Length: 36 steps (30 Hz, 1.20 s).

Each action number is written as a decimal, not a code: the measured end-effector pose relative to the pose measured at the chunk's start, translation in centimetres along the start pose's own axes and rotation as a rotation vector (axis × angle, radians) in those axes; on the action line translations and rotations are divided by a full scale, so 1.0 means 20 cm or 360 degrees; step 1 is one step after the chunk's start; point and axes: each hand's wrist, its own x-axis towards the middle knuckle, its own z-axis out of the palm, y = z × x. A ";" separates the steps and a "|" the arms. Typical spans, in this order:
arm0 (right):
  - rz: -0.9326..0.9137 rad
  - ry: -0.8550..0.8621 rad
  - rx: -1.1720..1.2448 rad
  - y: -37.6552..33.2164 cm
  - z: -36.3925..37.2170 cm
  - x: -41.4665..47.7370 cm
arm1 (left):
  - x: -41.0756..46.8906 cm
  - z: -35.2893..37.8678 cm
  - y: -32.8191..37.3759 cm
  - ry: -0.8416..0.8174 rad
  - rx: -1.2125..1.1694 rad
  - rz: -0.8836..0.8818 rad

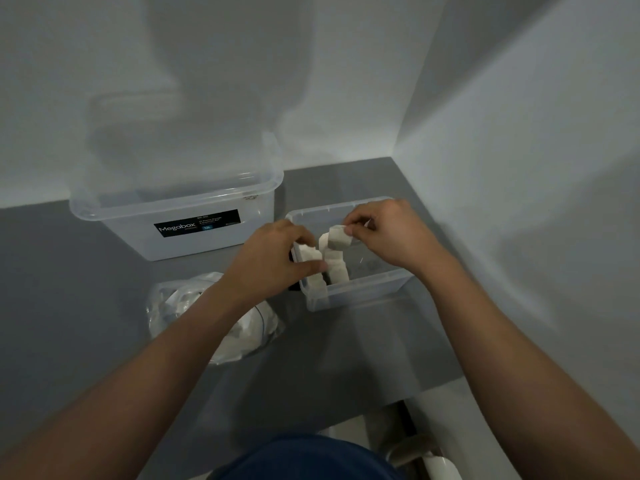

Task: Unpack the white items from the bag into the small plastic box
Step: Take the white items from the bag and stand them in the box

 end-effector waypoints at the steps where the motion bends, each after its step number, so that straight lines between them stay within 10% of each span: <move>1: 0.0035 -0.0024 0.0000 0.02 0.02 0.01 | -0.02 0.00 -0.02 -0.0065 0.0044 -0.0014; 11: 0.0129 -0.0835 -0.0224 0.16 0.25 0.09 | -0.14 0.06 -0.07 -0.0148 0.0188 -0.0033; 24: 0.0201 -0.0972 -0.0463 0.23 0.37 0.16 | -0.12 0.06 -0.06 -0.0147 0.0327 0.0004; 36: 0.0311 -0.0083 0.0308 -0.14 0.10 -0.10 | -0.36 -0.21 -0.32 0.0365 0.0053 -0.0114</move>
